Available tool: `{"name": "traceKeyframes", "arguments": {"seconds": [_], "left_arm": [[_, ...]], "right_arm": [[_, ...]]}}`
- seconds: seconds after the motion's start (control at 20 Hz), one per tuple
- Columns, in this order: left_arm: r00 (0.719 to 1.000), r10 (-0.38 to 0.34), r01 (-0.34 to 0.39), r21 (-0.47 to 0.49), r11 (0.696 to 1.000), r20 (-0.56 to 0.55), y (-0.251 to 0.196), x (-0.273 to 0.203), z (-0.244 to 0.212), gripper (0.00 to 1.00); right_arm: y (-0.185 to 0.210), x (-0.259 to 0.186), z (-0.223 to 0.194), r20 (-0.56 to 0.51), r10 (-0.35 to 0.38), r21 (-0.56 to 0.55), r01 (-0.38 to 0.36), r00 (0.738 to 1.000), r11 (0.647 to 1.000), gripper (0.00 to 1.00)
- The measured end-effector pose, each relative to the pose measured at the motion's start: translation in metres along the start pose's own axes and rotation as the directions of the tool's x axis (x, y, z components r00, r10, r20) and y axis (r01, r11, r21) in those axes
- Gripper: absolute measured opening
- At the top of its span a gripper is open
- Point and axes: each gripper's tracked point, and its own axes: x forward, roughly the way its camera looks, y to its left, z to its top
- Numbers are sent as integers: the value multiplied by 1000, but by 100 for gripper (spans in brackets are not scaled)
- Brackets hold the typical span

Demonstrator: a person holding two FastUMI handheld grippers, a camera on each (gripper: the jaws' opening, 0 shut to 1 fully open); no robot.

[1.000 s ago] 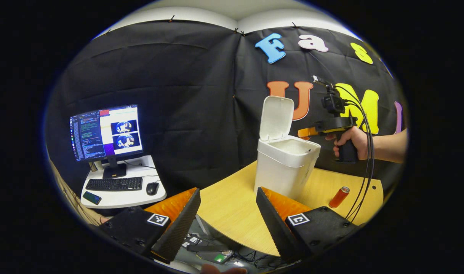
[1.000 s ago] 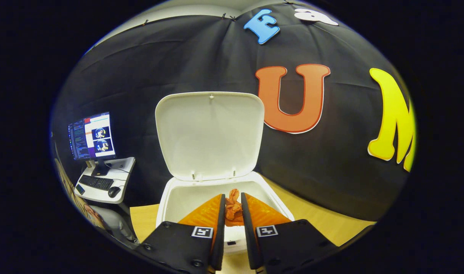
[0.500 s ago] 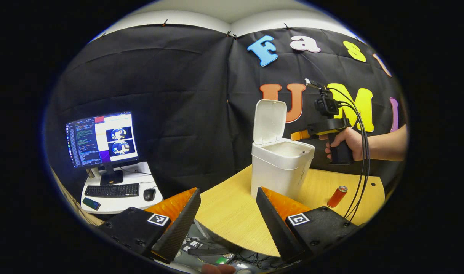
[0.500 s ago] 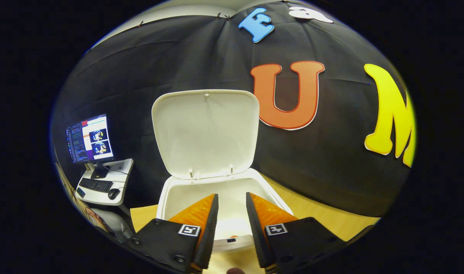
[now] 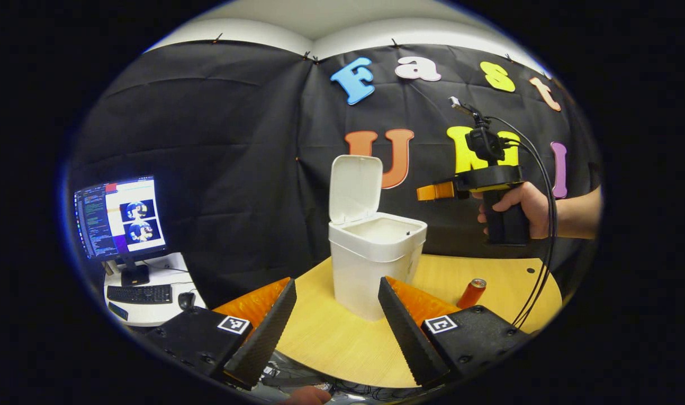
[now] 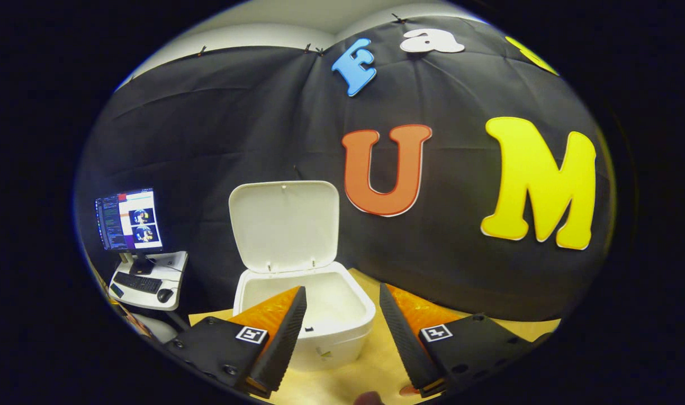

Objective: Press the lid of the desktop garbage bin to open it, pick up the crumpled paper on the desktop and throw it into the bin, then pick up the pop can on the desktop and drop it into the bin, and finally close the garbage bin lid.

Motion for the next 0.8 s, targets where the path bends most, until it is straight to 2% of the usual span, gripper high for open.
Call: {"name": "traceKeyframes", "arguments": {"seconds": [0.2, 0.45, 0.6, 0.8], "left_arm": [[991, -135, 133, 67, 989, 23, -47, 14, 1, 97], [952, -308, 306, 72, 949, 5, -114, 28, -14, 96], [919, -392, 393, 81, 916, -28, -156, 33, -31, 96], [858, -511, 514, 100, 852, -55, -215, 35, -52, 97]], "right_arm": [[-48, -57, -18, 7, -103, -2, 103, 995, 995, 86], [-112, -131, -28, 23, -247, 63, 245, 969, 967, 86], [-153, -181, -54, 4, -350, 79, 349, 937, 934, 87], [-196, -248, -100, -63, -474, 93, 478, 879, 874, 89]]}}
